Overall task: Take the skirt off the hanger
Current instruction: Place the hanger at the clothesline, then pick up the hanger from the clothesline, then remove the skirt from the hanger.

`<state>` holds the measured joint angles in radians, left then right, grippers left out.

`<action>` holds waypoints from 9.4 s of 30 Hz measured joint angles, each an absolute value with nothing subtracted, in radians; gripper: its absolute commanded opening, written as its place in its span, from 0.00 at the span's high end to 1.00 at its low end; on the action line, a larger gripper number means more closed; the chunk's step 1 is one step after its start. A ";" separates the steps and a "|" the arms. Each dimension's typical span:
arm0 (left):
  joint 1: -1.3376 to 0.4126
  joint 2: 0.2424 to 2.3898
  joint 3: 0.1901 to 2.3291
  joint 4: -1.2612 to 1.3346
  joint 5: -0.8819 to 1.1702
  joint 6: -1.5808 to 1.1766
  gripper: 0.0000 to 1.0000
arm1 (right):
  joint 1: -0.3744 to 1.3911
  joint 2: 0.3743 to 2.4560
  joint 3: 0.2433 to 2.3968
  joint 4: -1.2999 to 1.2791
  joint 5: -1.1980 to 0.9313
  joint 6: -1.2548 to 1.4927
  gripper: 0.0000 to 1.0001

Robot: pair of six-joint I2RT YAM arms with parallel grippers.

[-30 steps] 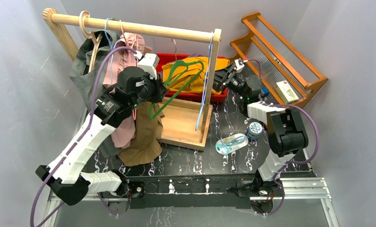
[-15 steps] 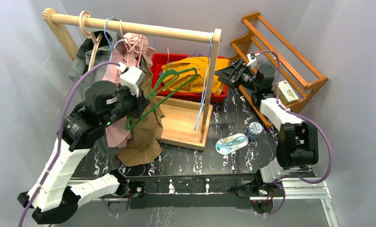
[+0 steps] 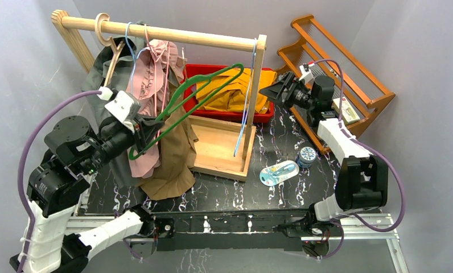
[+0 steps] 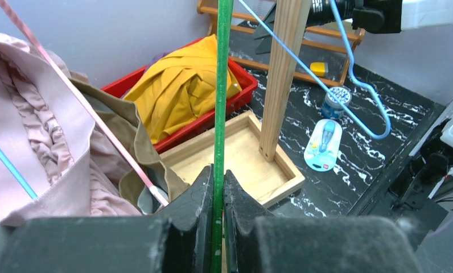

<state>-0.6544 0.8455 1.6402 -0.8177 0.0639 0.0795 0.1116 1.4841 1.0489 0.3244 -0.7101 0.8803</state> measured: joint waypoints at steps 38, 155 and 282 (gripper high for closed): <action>-0.655 1.154 1.655 -0.588 0.166 -0.150 1.00 | 0.112 1.401 1.136 0.136 -0.668 0.691 0.02; -0.498 1.425 1.959 -0.731 -0.519 -0.157 0.85 | 0.045 1.301 1.118 -0.039 -0.600 0.546 0.02; -0.482 1.224 1.244 -0.224 0.356 -0.764 1.00 | 0.347 1.939 1.289 0.681 -0.970 0.890 0.56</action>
